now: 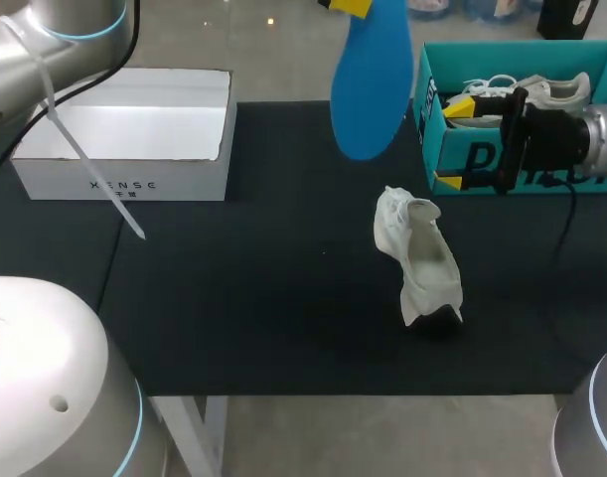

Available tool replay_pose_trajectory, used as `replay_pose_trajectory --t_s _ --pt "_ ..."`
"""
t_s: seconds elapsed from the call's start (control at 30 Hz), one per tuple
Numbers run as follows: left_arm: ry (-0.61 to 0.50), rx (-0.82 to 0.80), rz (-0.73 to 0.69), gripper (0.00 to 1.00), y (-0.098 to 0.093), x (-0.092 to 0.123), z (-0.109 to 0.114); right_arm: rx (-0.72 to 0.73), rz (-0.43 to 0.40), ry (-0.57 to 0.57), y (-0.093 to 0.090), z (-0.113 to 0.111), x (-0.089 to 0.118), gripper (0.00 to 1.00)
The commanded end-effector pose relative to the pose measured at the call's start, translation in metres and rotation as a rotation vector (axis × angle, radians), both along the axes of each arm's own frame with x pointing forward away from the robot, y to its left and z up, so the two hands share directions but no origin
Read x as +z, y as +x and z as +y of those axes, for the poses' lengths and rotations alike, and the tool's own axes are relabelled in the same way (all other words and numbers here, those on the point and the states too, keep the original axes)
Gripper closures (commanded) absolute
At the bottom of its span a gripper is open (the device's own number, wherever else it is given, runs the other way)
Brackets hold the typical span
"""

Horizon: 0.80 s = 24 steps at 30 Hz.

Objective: Take the shoe out of the shoebox, open the shoe tongue, remove and reinsert the insole, then place the shoe into the shoebox

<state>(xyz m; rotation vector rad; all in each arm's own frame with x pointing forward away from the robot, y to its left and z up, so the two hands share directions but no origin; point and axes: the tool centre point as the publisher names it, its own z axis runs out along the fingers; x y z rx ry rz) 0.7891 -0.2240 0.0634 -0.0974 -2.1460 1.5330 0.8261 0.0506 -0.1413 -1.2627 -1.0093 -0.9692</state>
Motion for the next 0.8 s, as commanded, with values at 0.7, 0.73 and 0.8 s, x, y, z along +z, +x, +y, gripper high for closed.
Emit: replay_pose_trajectory --t_s 0.7,0.73,0.8 --pt "-0.111 -0.028 -0.564 1.00 -0.078 -0.029 0.032 0.002 0.001 -0.001 0.001 0.001 -0.001 0.00" --pt "-0.110 -0.018 -0.583 1.00 -0.081 -0.033 0.034 0.002 0.001 -0.001 0.001 0.001 -0.001 0.00" --pt "-0.122 0.001 -0.626 1.00 -0.090 -0.041 0.037 0.002 0.001 -0.001 0.001 0.001 -0.001 0.00"
